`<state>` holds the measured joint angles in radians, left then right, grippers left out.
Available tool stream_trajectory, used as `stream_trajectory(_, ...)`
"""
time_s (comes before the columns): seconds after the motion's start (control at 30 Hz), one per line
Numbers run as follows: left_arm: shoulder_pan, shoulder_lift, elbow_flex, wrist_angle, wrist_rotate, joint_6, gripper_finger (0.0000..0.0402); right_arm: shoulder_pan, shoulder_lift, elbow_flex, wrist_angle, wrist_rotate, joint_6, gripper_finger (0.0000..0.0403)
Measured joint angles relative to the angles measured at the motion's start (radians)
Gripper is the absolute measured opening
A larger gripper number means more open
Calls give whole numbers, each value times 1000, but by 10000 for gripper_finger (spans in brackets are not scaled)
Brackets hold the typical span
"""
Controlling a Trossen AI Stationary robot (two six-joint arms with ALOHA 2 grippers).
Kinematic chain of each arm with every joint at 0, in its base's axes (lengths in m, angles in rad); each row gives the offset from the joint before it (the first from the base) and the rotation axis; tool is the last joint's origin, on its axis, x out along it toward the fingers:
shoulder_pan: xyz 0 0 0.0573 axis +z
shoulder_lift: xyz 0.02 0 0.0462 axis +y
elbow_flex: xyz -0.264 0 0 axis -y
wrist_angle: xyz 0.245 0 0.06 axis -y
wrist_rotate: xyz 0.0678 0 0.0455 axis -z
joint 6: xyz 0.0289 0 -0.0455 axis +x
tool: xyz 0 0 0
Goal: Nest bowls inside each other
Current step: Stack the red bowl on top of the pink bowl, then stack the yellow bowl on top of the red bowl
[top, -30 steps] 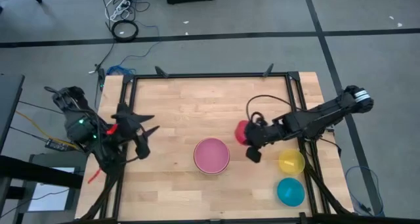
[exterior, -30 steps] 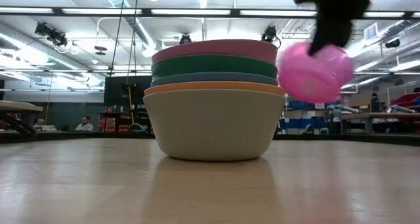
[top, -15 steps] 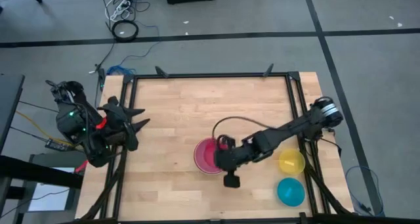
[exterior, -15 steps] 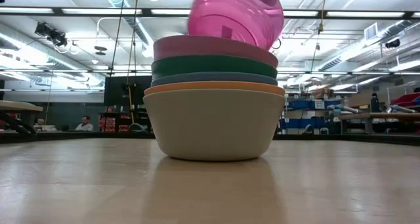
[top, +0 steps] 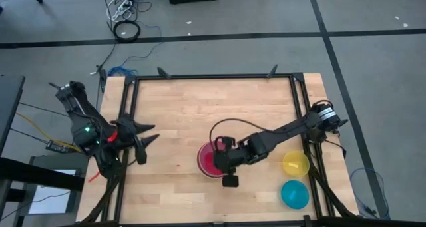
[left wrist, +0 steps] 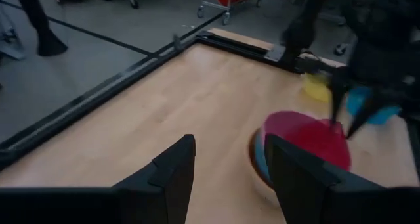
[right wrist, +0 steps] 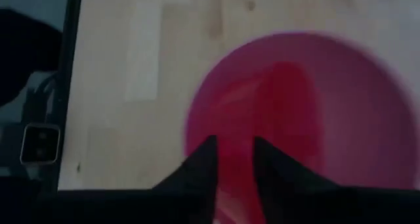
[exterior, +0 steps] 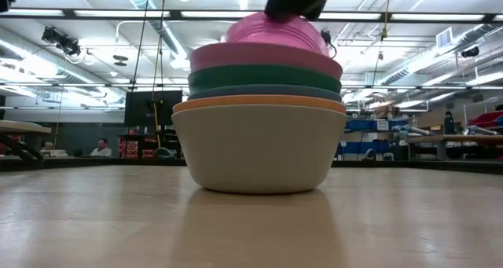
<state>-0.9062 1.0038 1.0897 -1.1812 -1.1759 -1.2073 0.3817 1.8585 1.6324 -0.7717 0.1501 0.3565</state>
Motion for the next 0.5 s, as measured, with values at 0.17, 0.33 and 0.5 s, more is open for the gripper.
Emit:
stream_trajectory(0.17, 0, 32, -77, 274, 3, 140, 191, -19, -54, 0, -39, 40, 3, 198)
stream_trajectory(0.33, 12, 100, -136, 558, 55, 289, 191, 13, -148, 0, -212, 109, 122, 261)
stream_trajectory(0.5, 46, 203, -142, 728, 107, 368, 191, 107, -207, -3, -382, 160, 319, 267)
